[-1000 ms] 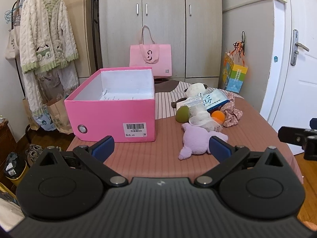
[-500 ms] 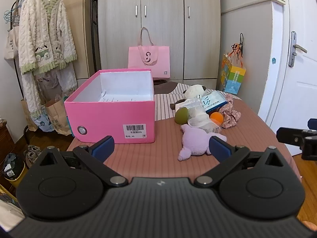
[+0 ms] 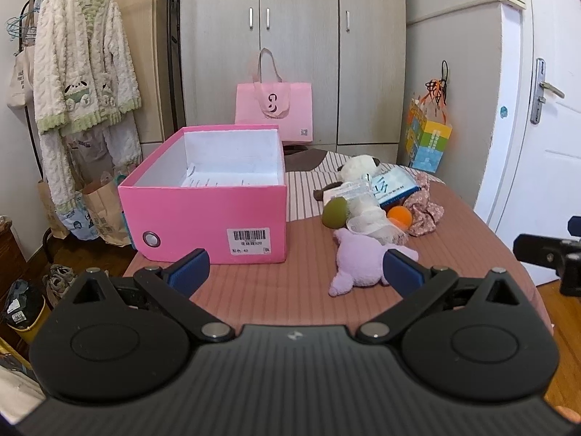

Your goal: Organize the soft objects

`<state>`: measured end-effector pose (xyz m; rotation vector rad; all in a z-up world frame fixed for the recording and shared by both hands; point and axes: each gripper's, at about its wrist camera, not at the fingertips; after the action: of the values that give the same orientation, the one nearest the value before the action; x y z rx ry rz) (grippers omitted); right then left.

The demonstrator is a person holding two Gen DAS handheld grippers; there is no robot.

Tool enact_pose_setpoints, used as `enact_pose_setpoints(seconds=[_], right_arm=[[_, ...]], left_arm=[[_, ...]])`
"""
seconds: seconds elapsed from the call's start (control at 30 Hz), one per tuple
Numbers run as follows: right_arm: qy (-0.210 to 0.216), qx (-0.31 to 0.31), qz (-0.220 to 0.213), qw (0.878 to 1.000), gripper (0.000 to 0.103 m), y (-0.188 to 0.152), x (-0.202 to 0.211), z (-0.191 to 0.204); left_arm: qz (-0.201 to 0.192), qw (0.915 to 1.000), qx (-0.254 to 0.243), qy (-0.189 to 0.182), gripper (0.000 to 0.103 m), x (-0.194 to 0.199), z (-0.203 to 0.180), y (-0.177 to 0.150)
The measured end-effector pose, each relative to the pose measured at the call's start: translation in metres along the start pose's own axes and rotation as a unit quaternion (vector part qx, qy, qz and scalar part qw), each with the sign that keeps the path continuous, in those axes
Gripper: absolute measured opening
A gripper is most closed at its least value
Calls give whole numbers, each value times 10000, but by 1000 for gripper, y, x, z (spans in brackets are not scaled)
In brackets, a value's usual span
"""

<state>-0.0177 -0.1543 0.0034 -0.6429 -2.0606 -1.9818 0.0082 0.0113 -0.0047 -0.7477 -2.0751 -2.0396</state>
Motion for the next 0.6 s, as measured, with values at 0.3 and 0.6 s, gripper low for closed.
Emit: enact_pose_setpoints(seconds=[0.3,0.6], right_arm=[[376,163,-299,9987,103,2,-3,0],[1219,66,-44,9925,102,-14,-61,0]], left_arm=[[-75,9993,129,-340,103,-5,9,13],[76,9951,276,-950,101,-53,10,15]])
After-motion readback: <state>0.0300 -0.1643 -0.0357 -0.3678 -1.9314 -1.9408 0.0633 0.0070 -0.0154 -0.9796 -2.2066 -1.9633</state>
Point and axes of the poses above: each gripper's, at about its wrist camera, not at the fingertips, and x roughly against the way its jaws point, z to its left, y to its top, and after that the axes turned 9 degrees about -y, right-handed
